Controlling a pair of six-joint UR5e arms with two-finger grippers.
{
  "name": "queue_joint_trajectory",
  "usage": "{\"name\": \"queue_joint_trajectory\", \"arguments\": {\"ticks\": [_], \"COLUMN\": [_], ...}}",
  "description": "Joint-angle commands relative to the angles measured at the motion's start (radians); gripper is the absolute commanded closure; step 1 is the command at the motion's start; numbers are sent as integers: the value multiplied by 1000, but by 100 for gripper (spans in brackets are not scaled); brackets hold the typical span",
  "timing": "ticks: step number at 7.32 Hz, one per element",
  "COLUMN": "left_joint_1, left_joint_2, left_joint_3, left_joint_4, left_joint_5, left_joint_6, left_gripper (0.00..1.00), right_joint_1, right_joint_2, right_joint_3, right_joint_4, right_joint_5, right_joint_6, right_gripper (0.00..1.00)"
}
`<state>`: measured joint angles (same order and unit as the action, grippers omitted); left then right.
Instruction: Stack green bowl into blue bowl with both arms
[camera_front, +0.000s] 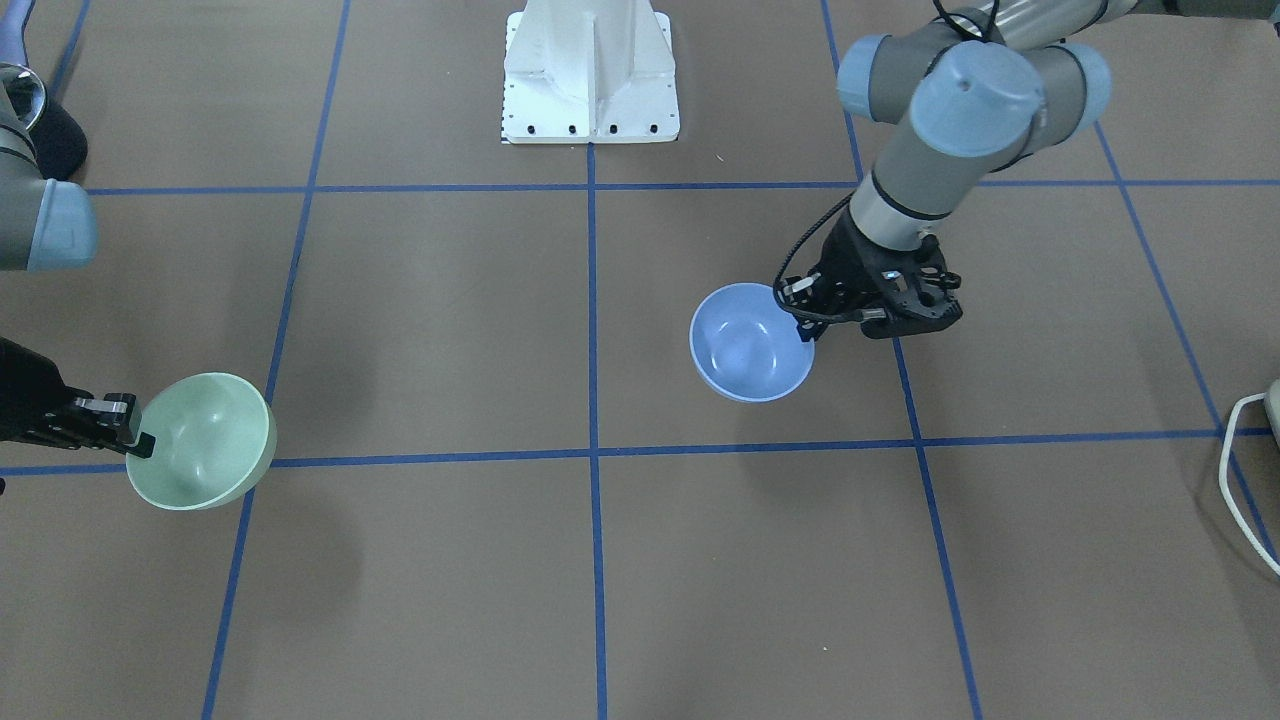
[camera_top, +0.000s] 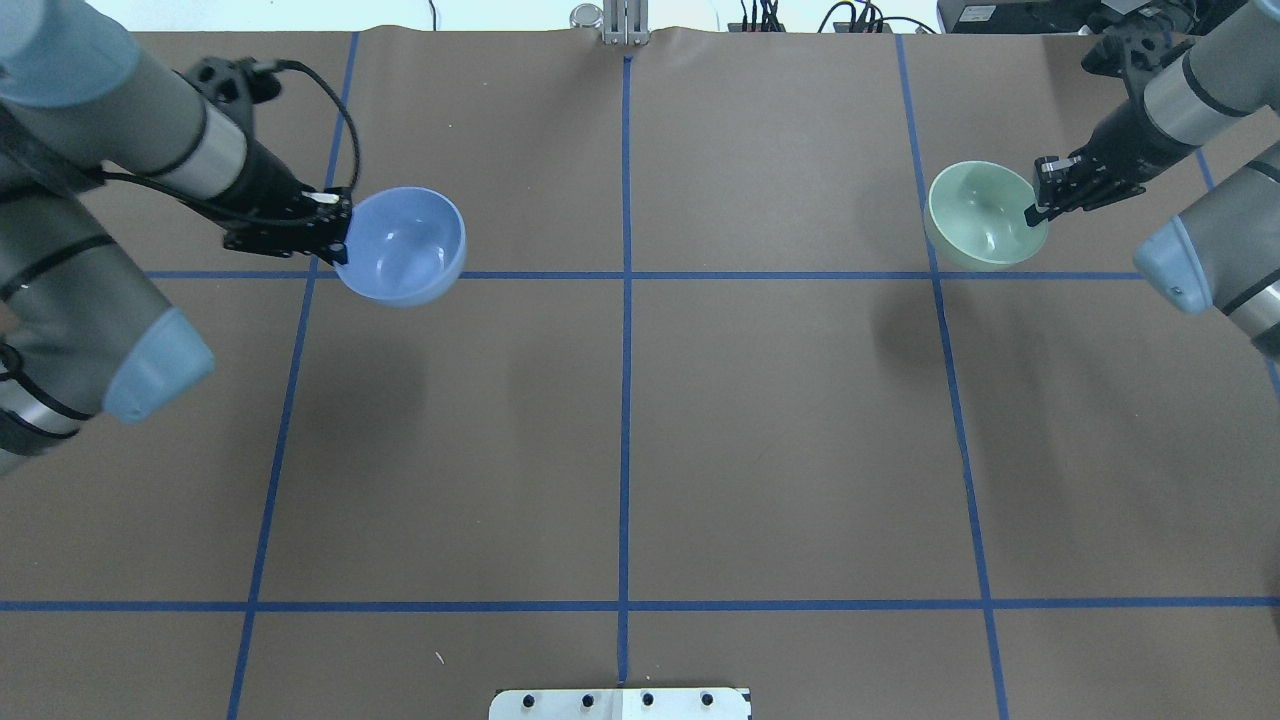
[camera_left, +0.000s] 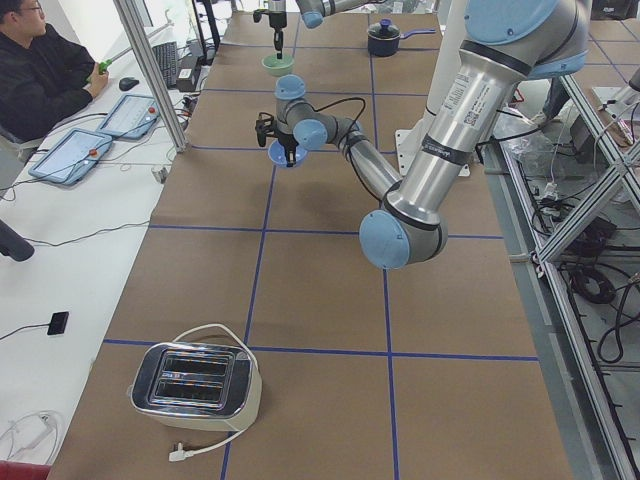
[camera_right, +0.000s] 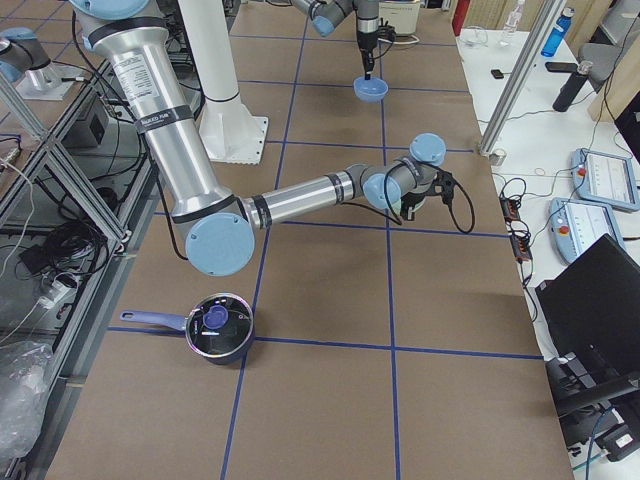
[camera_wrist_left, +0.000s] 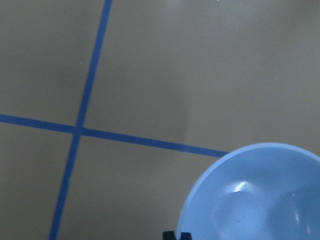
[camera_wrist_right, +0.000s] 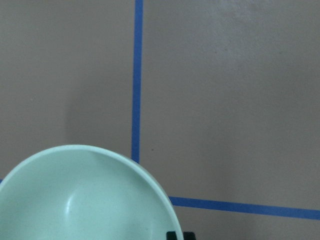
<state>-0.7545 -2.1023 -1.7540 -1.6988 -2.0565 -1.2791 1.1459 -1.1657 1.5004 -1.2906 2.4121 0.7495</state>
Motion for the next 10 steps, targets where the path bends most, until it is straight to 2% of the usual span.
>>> {"name": "queue_joint_trajectory", "arguments": {"ticks": [1,3,6,10], "left_joint_1": [137,208,254,279], "left_joint_2": [-120,-166,-171,-176], "left_joint_3": [84,131,140,143], "left_joint_4": [13,8,5,4], "left_joint_5": [135,206,266,286], "left_joint_6": [-110,-154,-169,-171], "left_gripper": [100,100,100,100], "right_joint_1": [0,-6,-12,-14], "right_joint_2": [93,119,121,116], "right_joint_3": [53,72,87,109], "right_joint_4": [-106,-110,-104,-110], "right_joint_5": [4,1,-10,-34], "right_joint_6": [80,169,172,176], "right_gripper": [100,100,100,100]}}
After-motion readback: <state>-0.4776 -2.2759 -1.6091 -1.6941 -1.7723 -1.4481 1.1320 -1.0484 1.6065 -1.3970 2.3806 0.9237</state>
